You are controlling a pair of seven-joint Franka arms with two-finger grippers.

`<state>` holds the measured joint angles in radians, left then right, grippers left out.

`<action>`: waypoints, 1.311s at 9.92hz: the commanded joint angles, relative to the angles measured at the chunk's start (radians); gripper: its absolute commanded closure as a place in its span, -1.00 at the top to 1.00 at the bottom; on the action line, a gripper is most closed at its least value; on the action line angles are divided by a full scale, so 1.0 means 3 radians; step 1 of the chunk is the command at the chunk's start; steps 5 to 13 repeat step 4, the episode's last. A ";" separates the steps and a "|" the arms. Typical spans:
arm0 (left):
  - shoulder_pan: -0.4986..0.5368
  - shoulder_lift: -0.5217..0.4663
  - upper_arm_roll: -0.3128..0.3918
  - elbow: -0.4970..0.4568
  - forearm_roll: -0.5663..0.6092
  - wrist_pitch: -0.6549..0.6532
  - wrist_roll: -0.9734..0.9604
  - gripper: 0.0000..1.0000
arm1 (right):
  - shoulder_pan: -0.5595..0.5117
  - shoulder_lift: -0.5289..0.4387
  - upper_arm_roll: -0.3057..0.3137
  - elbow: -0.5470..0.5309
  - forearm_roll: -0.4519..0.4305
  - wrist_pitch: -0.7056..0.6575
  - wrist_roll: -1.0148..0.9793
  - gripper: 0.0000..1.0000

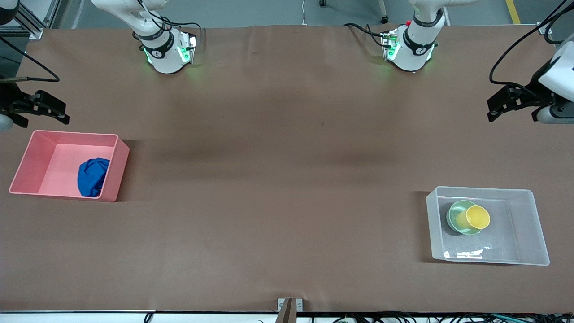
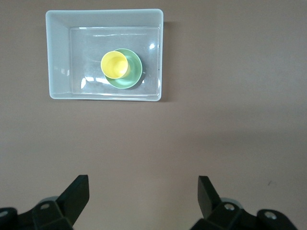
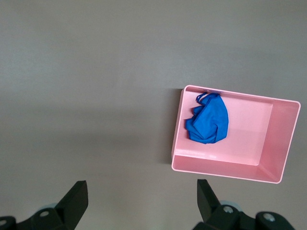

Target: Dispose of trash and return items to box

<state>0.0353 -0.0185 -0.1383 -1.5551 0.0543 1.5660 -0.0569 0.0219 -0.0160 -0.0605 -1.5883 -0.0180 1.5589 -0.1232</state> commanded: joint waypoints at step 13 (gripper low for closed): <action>0.0025 0.0036 0.0011 -0.0027 -0.0140 -0.0102 0.0026 1.00 | 0.0004 -0.0013 -0.0003 0.0022 0.0024 -0.0042 0.0017 1.00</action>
